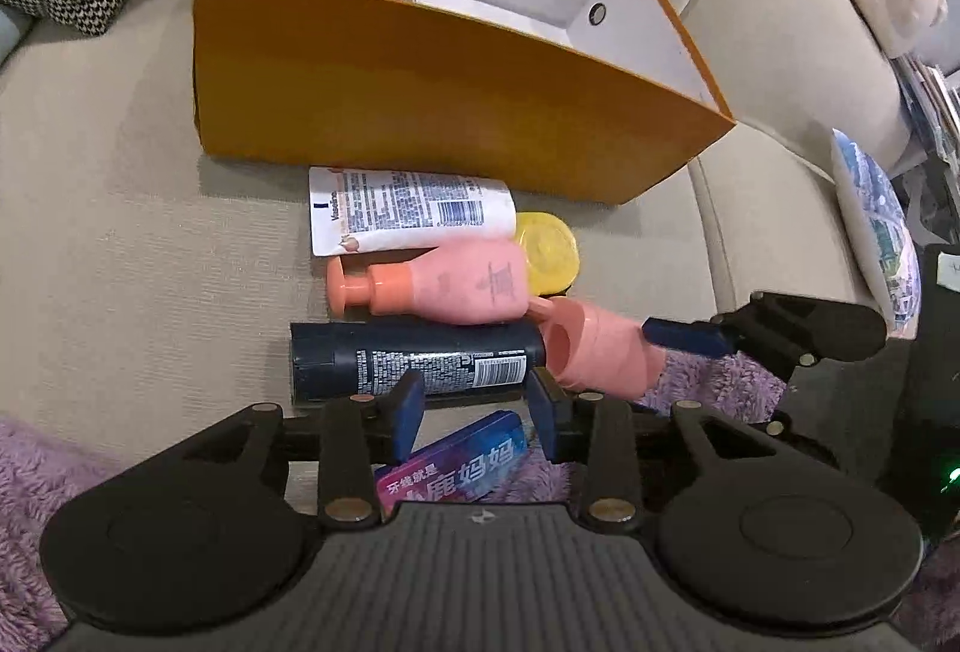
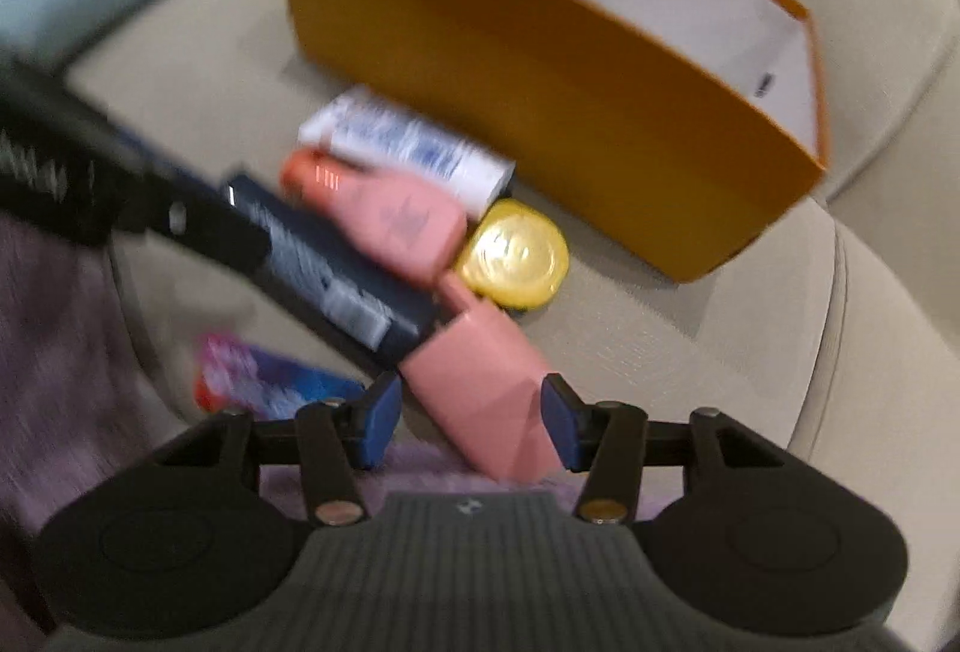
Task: Organize rigid objects
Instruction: 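Grasp the pink pump bottle with the left tool while the right tool grasps the pink cup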
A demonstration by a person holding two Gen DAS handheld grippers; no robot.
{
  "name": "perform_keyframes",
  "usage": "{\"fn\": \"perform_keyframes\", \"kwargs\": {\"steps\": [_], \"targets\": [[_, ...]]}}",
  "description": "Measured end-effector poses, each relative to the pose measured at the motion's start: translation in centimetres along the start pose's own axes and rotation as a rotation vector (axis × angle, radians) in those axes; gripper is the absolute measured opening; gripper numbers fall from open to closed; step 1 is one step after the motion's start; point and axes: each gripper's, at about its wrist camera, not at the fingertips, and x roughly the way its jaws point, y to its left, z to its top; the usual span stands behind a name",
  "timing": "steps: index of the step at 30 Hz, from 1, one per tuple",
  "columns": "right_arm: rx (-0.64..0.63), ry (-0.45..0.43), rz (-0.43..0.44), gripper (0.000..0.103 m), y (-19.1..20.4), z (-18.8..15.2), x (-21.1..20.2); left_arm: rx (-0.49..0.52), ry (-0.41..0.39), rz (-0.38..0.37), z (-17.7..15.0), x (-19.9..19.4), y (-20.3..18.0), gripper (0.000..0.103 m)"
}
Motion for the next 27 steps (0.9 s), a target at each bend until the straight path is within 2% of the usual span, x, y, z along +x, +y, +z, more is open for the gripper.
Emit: {"fn": "perform_keyframes", "kwargs": {"steps": [2,7,11,16,20,23,27], "targets": [[-0.059,0.014,-0.017,0.056,0.0,0.0,0.6,-0.009,0.009,0.003,0.1,0.3,0.1,0.042],[-0.114,0.022,0.006,0.065,-0.2,0.7,1.6,-0.07,0.013,-0.006,0.7,0.9,0.8,0.042],[-0.12,0.014,0.023,0.063,-0.5,0.8,1.9,-0.155,0.011,-0.026,1.2,1.4,1.4,0.047],[0.056,0.014,0.045,0.057,-3.7,1.0,0.6,-0.25,0.008,-0.044,1.9,2.3,1.6,0.055],[0.188,-0.036,0.029,0.056,-6.1,1.2,-0.6,-0.37,0.031,-0.068,2.3,3.6,2.3,0.057],[0.277,-0.059,0.069,0.056,-7.4,1.7,-0.7,-0.462,0.042,-0.079,2.5,4.4,2.9,0.057],[0.307,-0.073,0.104,0.056,-7.6,2.0,-0.5,-0.563,0.037,-0.07,2.6,5.0,3.7,0.058]]}}
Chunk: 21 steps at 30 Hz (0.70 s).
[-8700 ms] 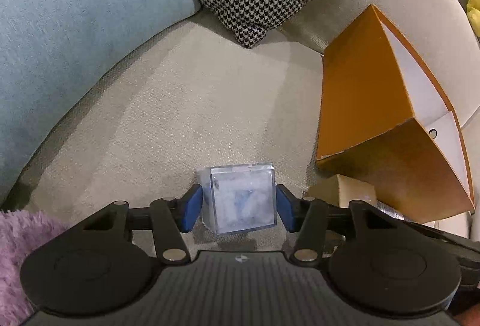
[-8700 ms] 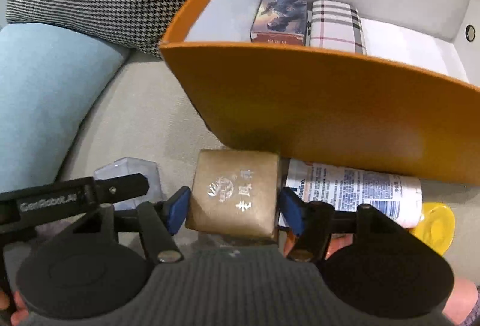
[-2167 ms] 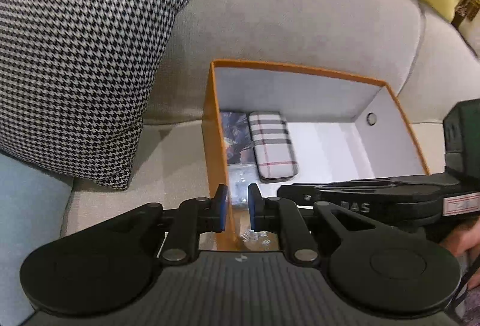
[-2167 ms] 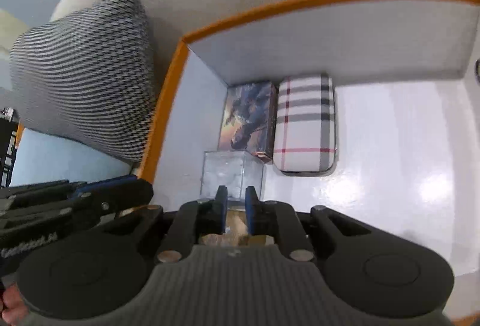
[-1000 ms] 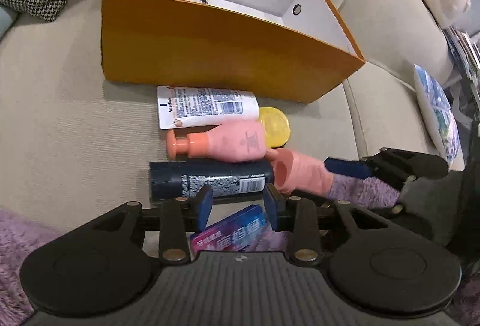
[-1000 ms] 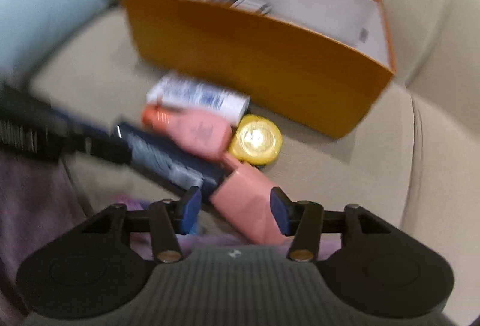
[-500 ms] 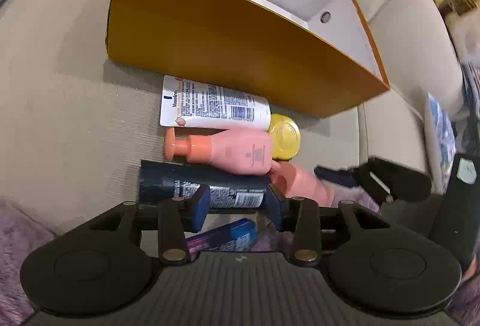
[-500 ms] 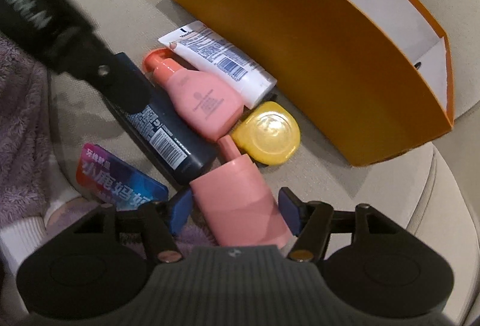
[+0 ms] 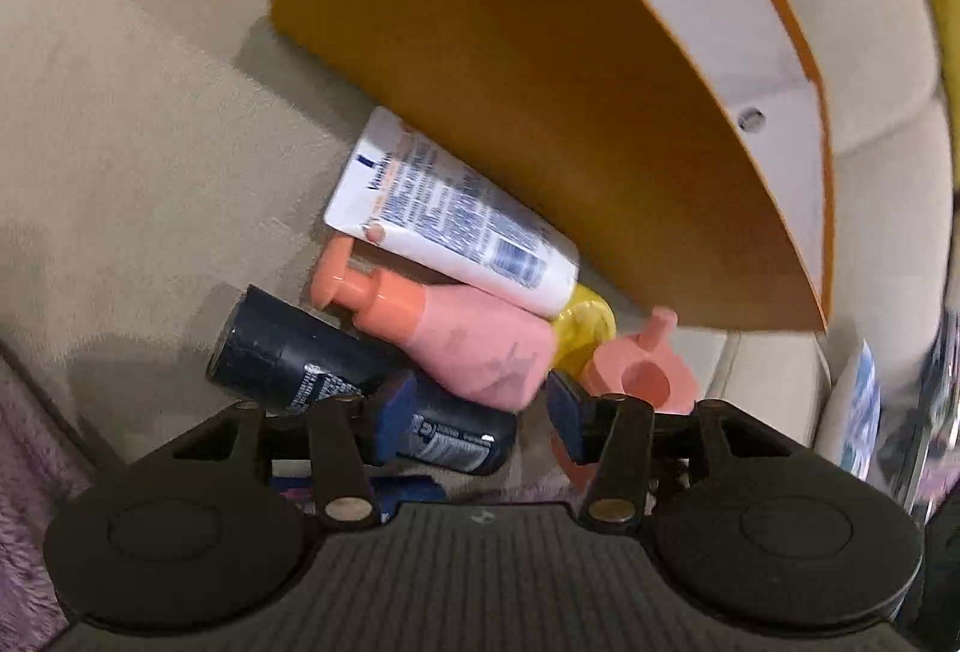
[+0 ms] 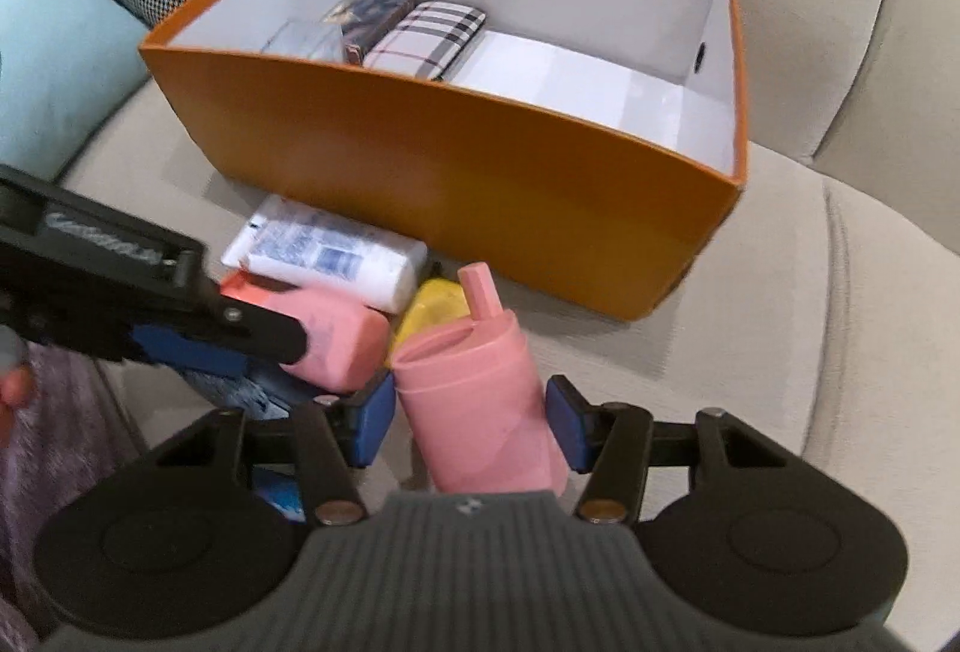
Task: Organize rigid objects
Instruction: 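Grasp the pink pump bottle with the left tool while the right tool grasps the pink cup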
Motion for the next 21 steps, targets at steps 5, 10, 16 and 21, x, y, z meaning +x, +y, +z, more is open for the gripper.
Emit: {"fn": "perform_keyframes", "kwargs": {"steps": [5,10,16,21], "targets": [[-0.01,-0.008,0.014,0.056,0.4,0.1,0.3,-0.095,-0.036,0.014,0.7,0.6,0.2,0.063],[-0.002,0.001,0.032,0.057,0.0,0.2,0.7,-0.169,-0.037,0.037,0.9,2.1,0.4,0.075],[0.011,0.013,0.048,0.057,-0.2,-0.1,0.7,-0.155,-0.047,0.0,0.7,2.4,0.3,0.063],[0.054,0.007,0.057,0.056,-0.5,-0.3,0.8,-0.034,-0.051,-0.01,0.8,1.0,0.0,0.042]]}}
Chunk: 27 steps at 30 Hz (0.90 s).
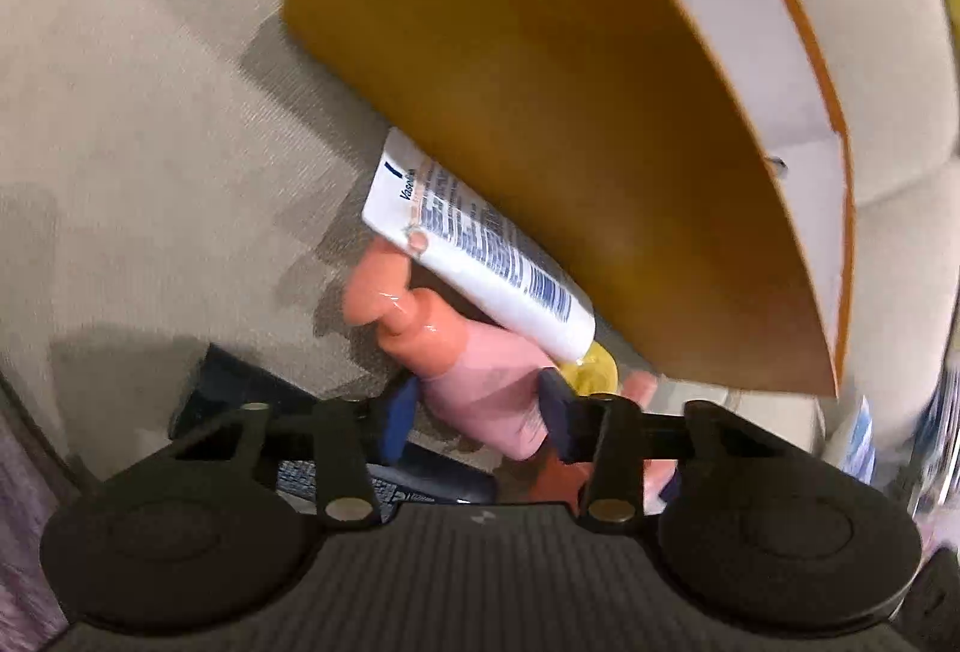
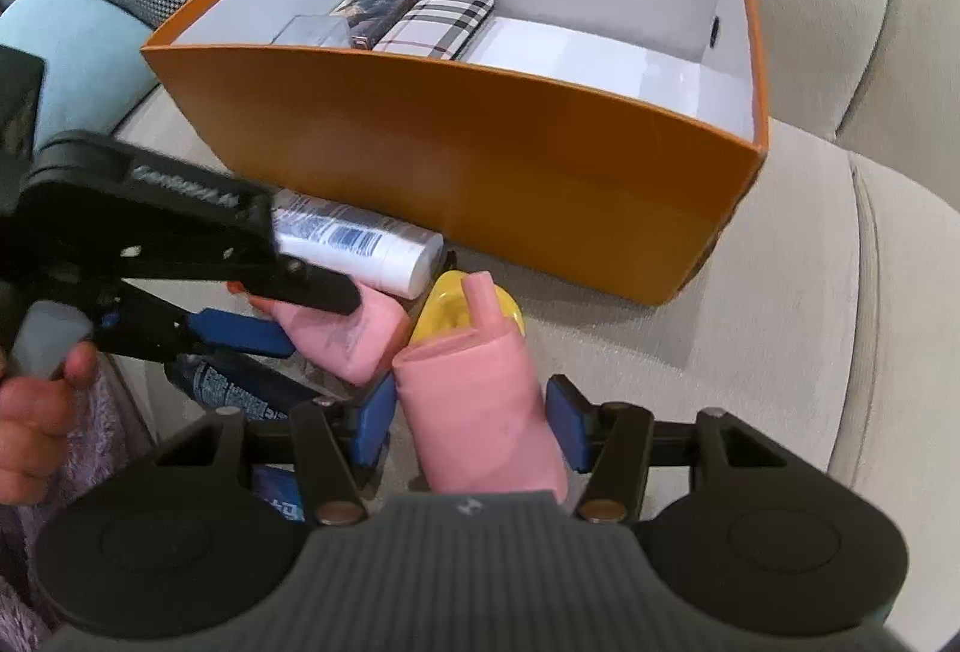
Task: Organize rigid objects
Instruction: 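Grasp the pink pump bottle with the left tool while the right tool grasps the pink cup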
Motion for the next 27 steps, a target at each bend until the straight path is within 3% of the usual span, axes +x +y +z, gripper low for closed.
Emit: {"fn": "perform_keyframes", "kwargs": {"steps": [1,2,4,6,9,11,13,15,20,24,27], "targets": [[0.008,-0.006,-0.001,0.056,0.0,0.0,-0.1,0.03,-0.005,0.004,0.0,-0.4,-0.2,0.038],[0.017,-0.01,-0.004,0.056,0.1,0.1,-0.2,0.066,-0.015,0.023,0.0,-0.7,-0.4,0.023],[0.036,-0.027,0.005,0.056,0.4,0.1,-0.6,0.126,-0.042,0.048,0.0,-1.4,-0.8,0.006],[0.055,-0.043,0.023,0.056,0.8,0.1,-0.8,0.126,-0.025,0.045,0.4,-1.8,-0.4,0.003],[0.045,-0.042,0.024,0.056,1.7,0.5,-0.4,0.037,0.055,0.022,0.8,-1.3,0.8,0.012],[0.013,-0.05,-0.015,0.056,2.3,0.8,-0.3,-0.002,0.04,0.021,0.6,-1.1,1.4,0.035],[-0.005,-0.046,-0.018,0.056,2.5,1.2,-0.3,-0.053,0.011,-0.006,0.4,-1.2,2.0,0.049],[-0.007,-0.033,0.003,0.056,2.3,1.3,-0.4,-0.088,0.013,-0.037,0.4,-0.8,2.0,0.05],[0.038,-0.009,0.06,0.056,1.4,1.2,-0.1,-0.084,-0.009,-0.008,0.2,0.5,0.9,0.061],[0.05,-0.011,0.061,0.056,1.1,1.4,0.1,-0.116,-0.018,0.006,0.2,1.9,-0.1,0.063],[0.031,-0.017,0.043,0.056,1.4,1.5,0.1,-0.085,-0.035,0.038,0.0,2.9,-1.8,0.063]]}}
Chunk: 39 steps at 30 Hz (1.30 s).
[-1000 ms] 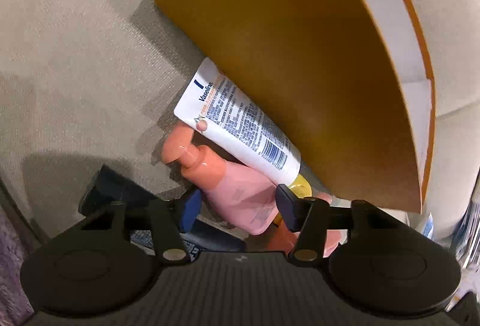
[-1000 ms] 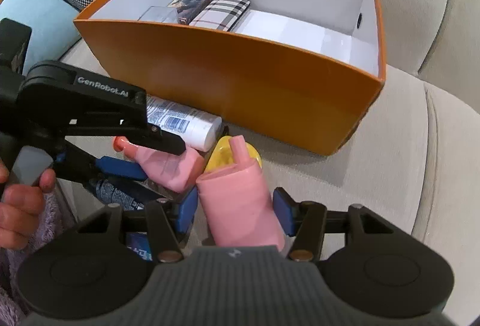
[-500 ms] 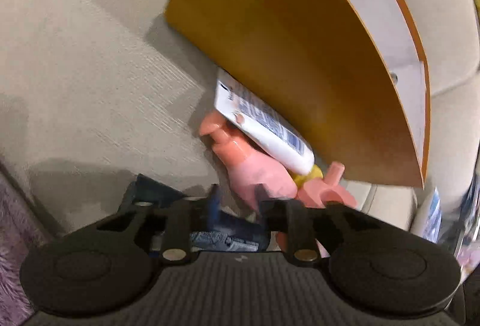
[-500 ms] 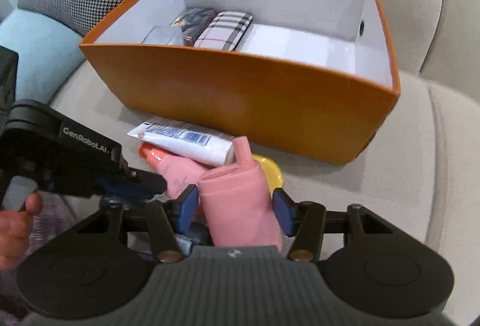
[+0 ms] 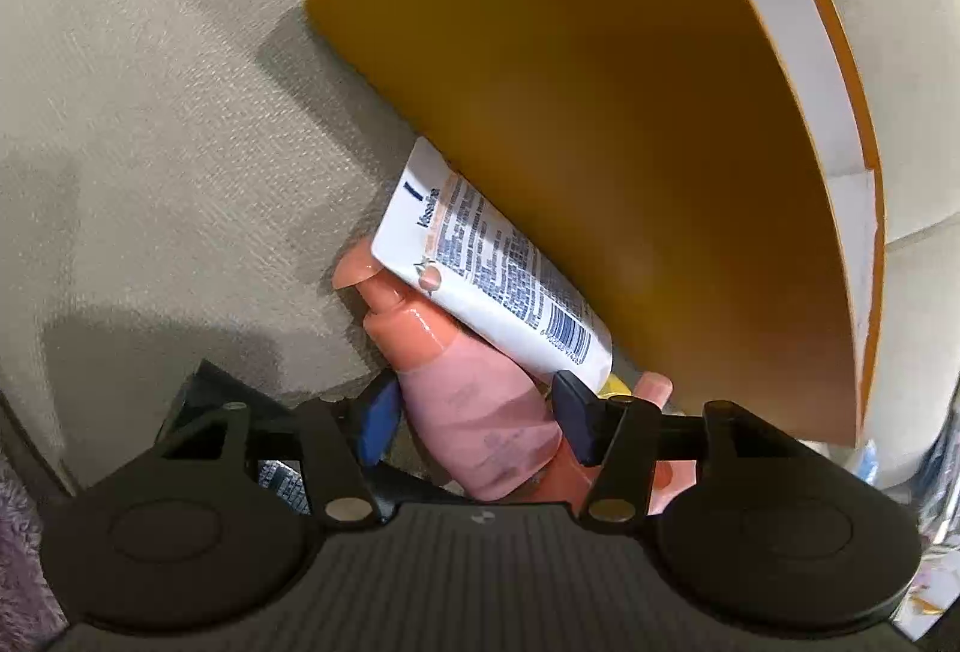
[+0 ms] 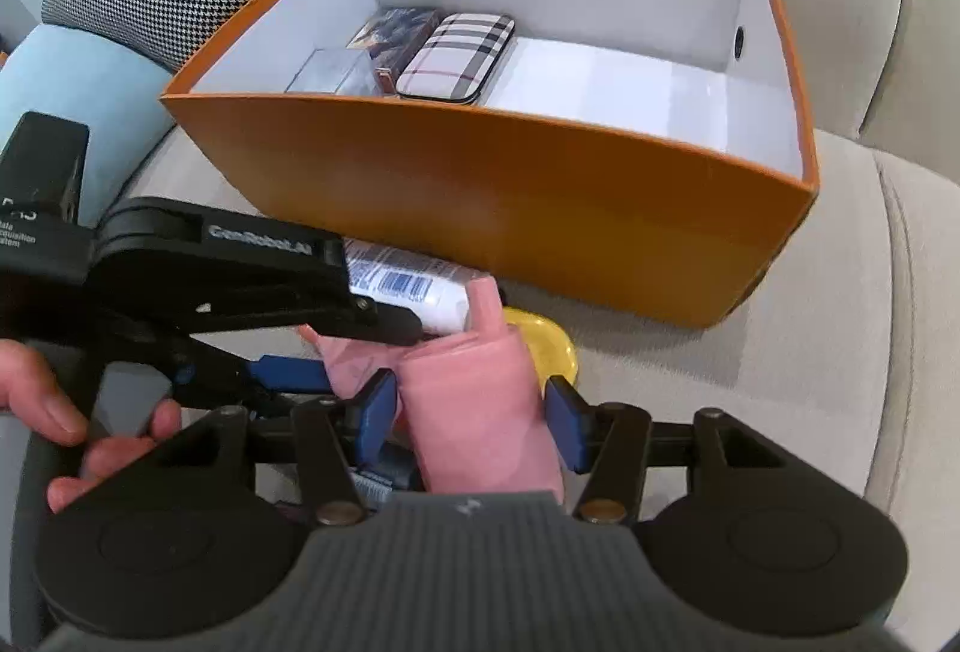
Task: Organize rigid objects
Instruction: 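Grasp the pink pump bottle with the left tool while the right tool grasps the pink cup, then carry the pink bottle and pink cup with both tools into the orange box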
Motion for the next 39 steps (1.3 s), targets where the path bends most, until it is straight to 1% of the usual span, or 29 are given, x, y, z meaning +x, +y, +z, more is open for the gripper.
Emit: {"fn": "perform_keyframes", "kwargs": {"steps": [2,4,6,8,11,12,14,16,19,22,24,25,27,29,35,39], "targets": [[-0.007,0.002,-0.007,0.056,0.0,0.1,0.2,0.054,-0.007,0.013,-0.3,0.0,-0.8,0.062],[-0.004,0.009,-0.005,0.056,-0.1,0.1,0.4,0.133,0.001,0.03,-0.4,0.2,-1.8,0.062],[0.002,0.018,0.003,0.056,-0.2,0.0,0.5,0.226,0.019,0.064,-0.3,-0.1,-2.7,0.061],[0.013,0.021,0.02,0.056,-0.1,-0.2,0.5,0.36,0.039,0.115,-0.2,-0.6,-3.3,0.061],[0.033,0.019,0.06,0.056,0.1,-0.1,0.7,0.494,0.109,0.202,0.5,-0.7,-3.6,0.06],[0.03,0.019,0.059,0.056,0.3,0.1,1.0,0.506,0.126,0.214,0.9,-0.4,-3.4,0.06],[0.014,0.018,0.054,0.056,0.9,0.3,1.4,0.448,0.131,0.18,1.5,-0.5,-2.8,0.061],[-0.012,0.025,0.043,0.056,1.4,0.6,1.7,0.421,0.127,0.162,1.6,-0.5,-2.3,0.061],[-0.044,0.058,0.019,0.057,1.8,1.0,2.5,0.416,0.083,0.186,1.3,-0.2,-2.2,0.061],[-0.056,0.07,0.006,0.057,1.7,1.0,2.8,0.415,0.049,0.17,0.7,-0.7,-1.8,0.056],[-0.045,0.065,0.007,0.056,1.4,1.1,2.7,0.447,0.024,0.162,0.1,-0.9,-2.0,0.055],[-0.037,0.061,0.005,0.056,1.3,1.0,2.6,0.466,0.011,0.163,0.0,-1.1,-1.0,0.055],[-0.021,0.048,0.0,0.056,1.1,0.8,2.4,0.497,-0.011,0.157,-0.4,-1.7,-0.7,0.054],[-0.006,0.027,-0.005,0.056,1.1,0.5,1.8,0.505,-0.03,0.142,-0.8,-2.2,-0.5,0.054],[0.014,-0.064,-0.002,0.056,1.7,0.0,-0.2,0.562,-0.105,0.087,-2.3,-6.2,0.0,0.054],[-0.006,-0.128,-0.017,0.056,2.6,0.3,-2.0,0.628,-0.148,0.039,-3.2,-9.0,-1.6,0.053]]}}
